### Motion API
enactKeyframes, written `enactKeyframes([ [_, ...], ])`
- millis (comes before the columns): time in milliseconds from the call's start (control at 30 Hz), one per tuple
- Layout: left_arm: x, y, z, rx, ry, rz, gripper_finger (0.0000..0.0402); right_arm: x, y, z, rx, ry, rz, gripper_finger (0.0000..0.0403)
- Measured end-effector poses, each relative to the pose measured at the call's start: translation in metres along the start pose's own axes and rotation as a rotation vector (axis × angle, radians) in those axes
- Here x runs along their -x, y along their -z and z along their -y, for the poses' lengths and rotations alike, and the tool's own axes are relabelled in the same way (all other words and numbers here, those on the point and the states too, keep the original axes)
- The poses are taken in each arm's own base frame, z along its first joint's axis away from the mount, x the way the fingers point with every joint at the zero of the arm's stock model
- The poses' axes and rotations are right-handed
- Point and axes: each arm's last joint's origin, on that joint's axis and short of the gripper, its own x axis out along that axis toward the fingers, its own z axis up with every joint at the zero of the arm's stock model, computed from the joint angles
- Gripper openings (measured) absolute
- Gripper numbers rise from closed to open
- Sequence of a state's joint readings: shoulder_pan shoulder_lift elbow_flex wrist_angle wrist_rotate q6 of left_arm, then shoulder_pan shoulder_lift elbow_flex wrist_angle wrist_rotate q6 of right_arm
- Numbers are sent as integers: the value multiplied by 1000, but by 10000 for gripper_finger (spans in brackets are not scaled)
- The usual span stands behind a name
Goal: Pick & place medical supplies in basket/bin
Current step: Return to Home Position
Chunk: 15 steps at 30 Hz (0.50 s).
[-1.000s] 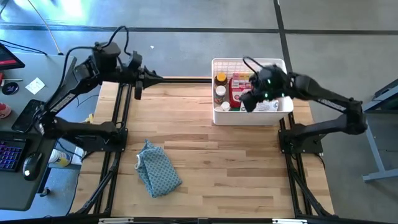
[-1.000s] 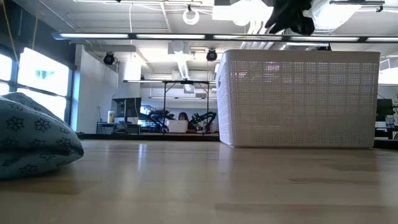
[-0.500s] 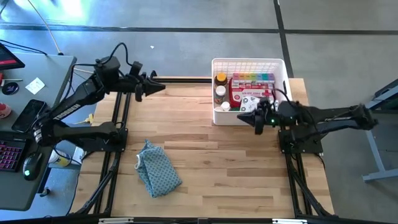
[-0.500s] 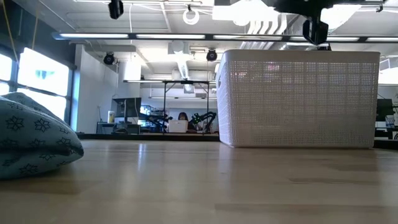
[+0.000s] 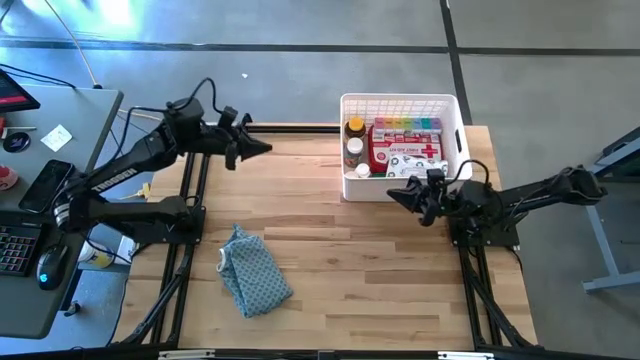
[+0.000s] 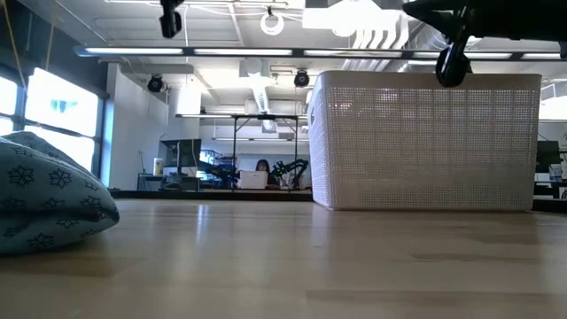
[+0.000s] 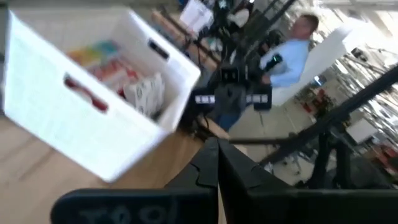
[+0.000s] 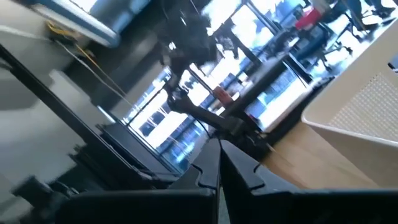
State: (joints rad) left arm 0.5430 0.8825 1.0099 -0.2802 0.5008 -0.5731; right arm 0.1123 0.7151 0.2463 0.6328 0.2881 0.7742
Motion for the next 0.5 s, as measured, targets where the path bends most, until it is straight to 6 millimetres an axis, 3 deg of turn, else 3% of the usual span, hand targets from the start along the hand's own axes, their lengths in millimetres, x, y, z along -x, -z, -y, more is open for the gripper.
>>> enactKeyframes([
  [233, -2, 31, -19, 59, 44, -40, 21, 3, 7, 8, -27, 10, -22, 1],
  [500, 1, 71, -43, 208, 98, 111, 50, 4, 15, 16, -27, 97, -98, 1],
])
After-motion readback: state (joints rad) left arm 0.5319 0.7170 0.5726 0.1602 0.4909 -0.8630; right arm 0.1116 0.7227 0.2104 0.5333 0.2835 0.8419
